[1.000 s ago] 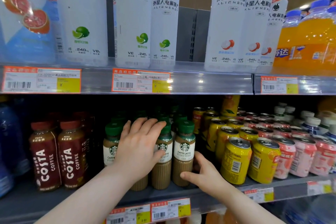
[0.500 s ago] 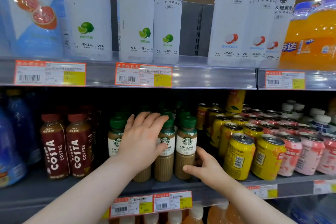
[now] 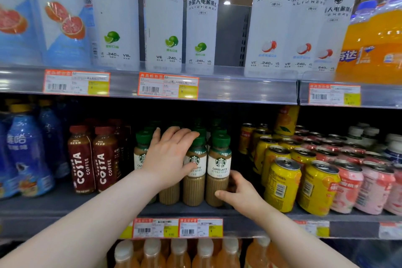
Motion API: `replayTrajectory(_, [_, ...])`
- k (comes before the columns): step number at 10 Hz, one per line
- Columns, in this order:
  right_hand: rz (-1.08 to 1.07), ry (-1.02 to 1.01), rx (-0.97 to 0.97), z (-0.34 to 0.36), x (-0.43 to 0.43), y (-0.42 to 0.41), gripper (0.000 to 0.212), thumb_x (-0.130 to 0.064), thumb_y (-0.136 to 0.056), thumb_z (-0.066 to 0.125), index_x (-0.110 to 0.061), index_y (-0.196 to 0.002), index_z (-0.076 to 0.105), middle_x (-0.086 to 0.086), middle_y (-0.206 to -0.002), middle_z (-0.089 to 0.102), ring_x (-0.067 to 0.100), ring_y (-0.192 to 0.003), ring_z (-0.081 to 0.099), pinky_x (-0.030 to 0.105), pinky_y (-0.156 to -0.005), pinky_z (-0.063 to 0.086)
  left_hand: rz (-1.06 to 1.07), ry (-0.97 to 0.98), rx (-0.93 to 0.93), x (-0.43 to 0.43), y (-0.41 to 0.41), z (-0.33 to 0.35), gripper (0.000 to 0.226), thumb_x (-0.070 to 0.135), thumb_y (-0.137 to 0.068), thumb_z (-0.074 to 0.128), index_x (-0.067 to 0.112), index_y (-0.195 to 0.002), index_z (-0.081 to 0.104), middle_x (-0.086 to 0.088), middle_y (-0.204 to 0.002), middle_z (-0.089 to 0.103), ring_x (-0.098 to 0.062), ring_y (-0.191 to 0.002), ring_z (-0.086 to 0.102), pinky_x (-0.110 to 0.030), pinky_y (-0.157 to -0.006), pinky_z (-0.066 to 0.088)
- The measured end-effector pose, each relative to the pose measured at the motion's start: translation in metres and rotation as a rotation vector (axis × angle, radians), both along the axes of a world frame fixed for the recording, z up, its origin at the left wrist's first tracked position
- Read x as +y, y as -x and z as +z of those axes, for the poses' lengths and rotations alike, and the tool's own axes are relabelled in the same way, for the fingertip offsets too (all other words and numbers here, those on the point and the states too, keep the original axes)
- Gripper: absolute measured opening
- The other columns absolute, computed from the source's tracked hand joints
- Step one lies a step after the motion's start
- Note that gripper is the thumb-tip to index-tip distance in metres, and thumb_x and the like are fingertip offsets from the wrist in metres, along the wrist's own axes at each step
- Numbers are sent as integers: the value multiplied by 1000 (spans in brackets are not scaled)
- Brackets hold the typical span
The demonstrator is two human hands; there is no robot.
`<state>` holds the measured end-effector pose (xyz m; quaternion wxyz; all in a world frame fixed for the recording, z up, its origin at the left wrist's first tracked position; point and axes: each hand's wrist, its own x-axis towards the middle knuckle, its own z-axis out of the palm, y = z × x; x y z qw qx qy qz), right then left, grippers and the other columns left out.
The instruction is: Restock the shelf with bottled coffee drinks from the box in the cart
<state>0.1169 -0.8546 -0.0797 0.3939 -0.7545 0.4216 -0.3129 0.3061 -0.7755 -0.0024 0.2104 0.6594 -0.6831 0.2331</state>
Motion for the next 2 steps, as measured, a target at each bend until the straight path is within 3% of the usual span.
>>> replayTrajectory(1, [-19,44,23,-1,-2,1,66,-20,-79,73,-20,-136,39,-4,-128,52,10,-116,50,21,-91,43,98,-78,-54,4,8,5,76,50,-86,53,30,-149,16,5,-156,20,-23,-146,6,-54,-115,2])
replayTrajectory(2, [-111,168,3,-2,10,12,66,-24,-82,71,-19,-138,38,-4,-133,45,15,-122,48,24,-95,43,186,-111,-54,12,20,7,83,52,-87,50,30,-150,2,1,-158,10,-26,-146,-1,-54,-115,1])
